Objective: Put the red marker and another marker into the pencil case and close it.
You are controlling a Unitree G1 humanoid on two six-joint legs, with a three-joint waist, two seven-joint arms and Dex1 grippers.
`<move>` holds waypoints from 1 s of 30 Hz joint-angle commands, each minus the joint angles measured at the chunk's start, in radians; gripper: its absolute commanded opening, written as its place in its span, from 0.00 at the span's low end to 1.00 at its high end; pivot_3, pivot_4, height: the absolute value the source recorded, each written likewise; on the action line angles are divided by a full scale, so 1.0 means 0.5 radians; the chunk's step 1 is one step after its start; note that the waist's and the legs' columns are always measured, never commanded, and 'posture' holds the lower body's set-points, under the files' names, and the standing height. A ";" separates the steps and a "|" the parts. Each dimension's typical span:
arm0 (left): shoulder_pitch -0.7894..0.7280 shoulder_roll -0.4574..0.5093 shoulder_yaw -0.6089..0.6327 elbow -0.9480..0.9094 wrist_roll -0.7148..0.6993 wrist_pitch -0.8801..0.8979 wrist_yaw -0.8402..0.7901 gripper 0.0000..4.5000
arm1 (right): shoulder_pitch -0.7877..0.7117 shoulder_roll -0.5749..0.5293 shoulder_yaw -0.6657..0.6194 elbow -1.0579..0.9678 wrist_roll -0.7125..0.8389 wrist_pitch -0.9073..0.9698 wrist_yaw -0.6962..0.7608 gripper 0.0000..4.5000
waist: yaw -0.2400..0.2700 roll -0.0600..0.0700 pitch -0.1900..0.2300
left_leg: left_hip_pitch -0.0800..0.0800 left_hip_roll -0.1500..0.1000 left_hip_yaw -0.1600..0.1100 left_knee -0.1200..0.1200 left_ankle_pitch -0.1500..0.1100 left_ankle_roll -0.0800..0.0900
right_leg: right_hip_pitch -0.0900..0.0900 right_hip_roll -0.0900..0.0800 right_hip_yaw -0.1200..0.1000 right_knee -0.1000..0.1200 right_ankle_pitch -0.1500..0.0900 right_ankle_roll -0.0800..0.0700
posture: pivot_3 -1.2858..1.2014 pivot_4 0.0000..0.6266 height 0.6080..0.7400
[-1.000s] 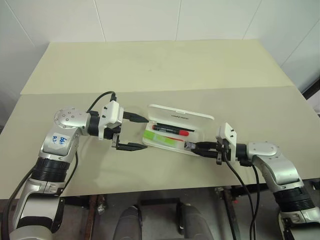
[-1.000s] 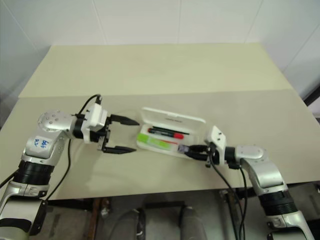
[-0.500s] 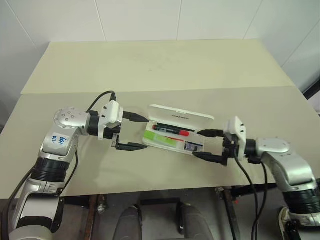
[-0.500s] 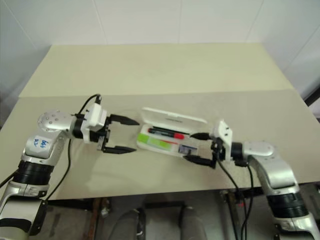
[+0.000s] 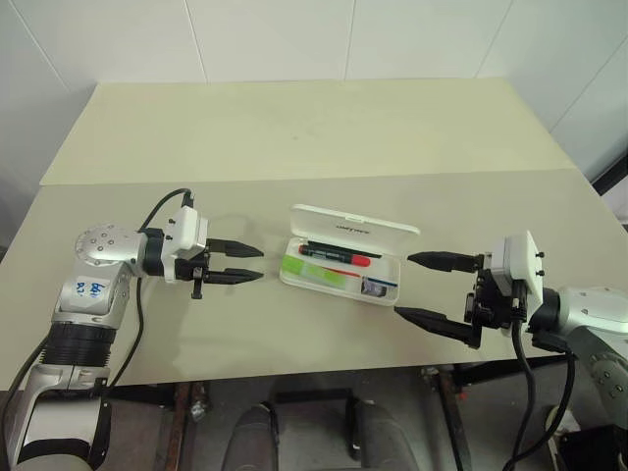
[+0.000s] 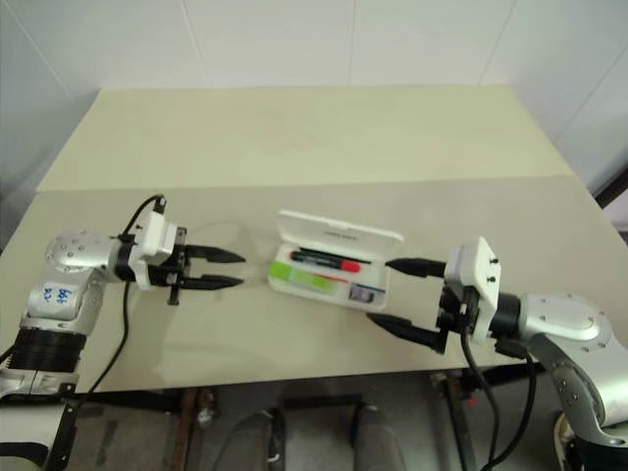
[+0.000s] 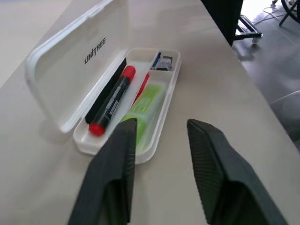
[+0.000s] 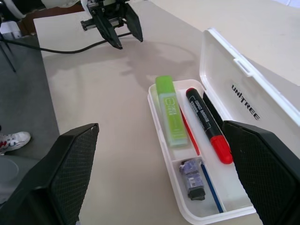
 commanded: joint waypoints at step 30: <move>-0.260 -0.317 -0.192 0.544 0.405 -0.348 0.281 0.00 | -0.069 0.031 0.042 -0.077 0.016 -0.079 -0.194 1.00 | 0.006 0.000 0.000 | -0.001 0.000 0.000 0.000 0.001 0.004 | -0.001 0.001 -0.001 0.001 0.000 0.001 | 0.52 0.24 1.00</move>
